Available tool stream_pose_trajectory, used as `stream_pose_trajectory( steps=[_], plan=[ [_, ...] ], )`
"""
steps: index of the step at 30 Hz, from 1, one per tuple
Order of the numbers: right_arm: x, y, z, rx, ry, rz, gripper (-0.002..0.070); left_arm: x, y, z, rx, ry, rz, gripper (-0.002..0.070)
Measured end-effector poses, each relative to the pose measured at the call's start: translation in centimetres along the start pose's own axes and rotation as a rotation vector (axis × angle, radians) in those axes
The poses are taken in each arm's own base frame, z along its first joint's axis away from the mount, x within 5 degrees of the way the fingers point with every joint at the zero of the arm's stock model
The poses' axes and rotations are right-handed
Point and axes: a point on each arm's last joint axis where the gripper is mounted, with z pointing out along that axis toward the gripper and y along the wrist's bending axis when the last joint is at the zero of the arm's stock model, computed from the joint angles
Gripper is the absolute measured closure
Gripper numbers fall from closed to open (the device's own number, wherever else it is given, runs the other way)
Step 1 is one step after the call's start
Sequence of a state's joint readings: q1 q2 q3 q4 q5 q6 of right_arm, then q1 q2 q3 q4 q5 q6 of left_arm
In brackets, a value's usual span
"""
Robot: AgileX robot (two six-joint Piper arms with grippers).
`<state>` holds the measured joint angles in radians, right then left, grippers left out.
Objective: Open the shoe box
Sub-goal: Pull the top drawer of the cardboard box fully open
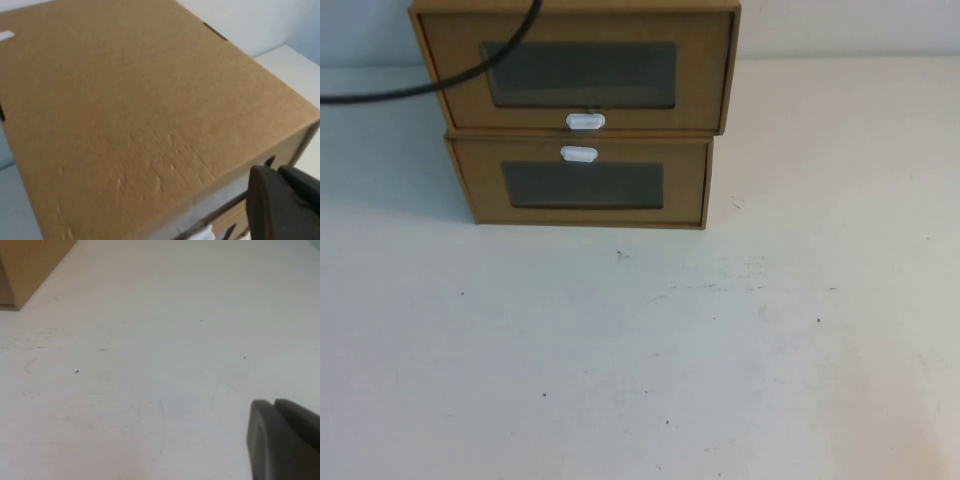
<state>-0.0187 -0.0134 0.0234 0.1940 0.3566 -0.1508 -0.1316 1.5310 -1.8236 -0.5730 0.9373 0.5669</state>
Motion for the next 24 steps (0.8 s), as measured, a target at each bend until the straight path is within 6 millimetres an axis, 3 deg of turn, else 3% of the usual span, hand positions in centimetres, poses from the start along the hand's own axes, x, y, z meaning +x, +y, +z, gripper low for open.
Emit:
stream_pose_trajectory(
  steps=[3,8,15,24],
  plan=[
    [0.0,0.0,0.0,0.000,0.000,0.000,0.0690,-1.6,1.2,2.5,0.043,0.025,0.002,0.0680],
    [0.0,0.0,0.0,0.000,0.000,0.000,0.0690,-2.4,3.2,6.7,0.087,0.068,-0.033,0.0680],
    [0.0,0.0,0.0,0.000,0.000,0.000,0.0690,-0.6,4.7,11.4,0.156,0.160,-0.089,0.0680],
    [0.0,0.0,0.0,0.000,0.000,0.000,0.0690,1.4,5.5,14.5,0.198,0.213,-0.138,0.0680]
  ],
)
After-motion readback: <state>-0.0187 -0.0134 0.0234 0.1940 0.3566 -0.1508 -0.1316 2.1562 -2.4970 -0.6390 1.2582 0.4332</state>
